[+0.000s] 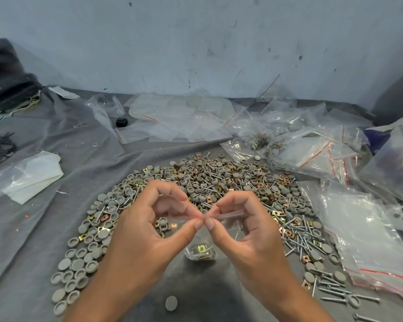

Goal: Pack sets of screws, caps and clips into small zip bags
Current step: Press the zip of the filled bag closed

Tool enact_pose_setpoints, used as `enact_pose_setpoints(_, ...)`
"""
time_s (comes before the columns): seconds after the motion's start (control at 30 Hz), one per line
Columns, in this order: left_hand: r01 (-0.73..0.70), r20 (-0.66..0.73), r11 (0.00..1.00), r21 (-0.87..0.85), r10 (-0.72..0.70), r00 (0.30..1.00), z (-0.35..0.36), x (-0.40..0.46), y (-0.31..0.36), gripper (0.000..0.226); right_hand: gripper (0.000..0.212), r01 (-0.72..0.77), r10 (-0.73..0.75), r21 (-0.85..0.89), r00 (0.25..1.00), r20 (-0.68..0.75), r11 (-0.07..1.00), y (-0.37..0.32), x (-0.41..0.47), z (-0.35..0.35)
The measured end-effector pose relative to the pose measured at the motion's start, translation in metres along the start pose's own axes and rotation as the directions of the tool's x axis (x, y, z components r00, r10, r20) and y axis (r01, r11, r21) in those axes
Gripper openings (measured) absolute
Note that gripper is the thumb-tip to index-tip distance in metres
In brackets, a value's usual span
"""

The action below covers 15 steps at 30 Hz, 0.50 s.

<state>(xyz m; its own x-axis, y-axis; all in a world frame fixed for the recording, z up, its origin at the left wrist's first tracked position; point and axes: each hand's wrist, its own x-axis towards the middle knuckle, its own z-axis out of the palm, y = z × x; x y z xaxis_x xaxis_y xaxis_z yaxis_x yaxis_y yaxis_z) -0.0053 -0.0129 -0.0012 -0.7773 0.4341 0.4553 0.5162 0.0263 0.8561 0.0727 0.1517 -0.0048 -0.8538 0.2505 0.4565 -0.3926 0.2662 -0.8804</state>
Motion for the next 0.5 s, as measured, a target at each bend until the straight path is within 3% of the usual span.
enact_pose_setpoints(0.2,0.001,-0.014,0.999,0.034,0.000,1.000,-0.004,0.001,0.001,0.033,0.022,0.009,-0.009,-0.017,1.000,0.000,1.000,-0.001,0.002,-0.002)
enact_pose_setpoints(0.5,0.078,-0.113,0.997,-0.007,-0.078,0.991,-0.012,0.005,-0.002,0.047,0.034,-0.037,0.041,0.070,0.997,-0.064,0.997,0.002,0.010,-0.016)
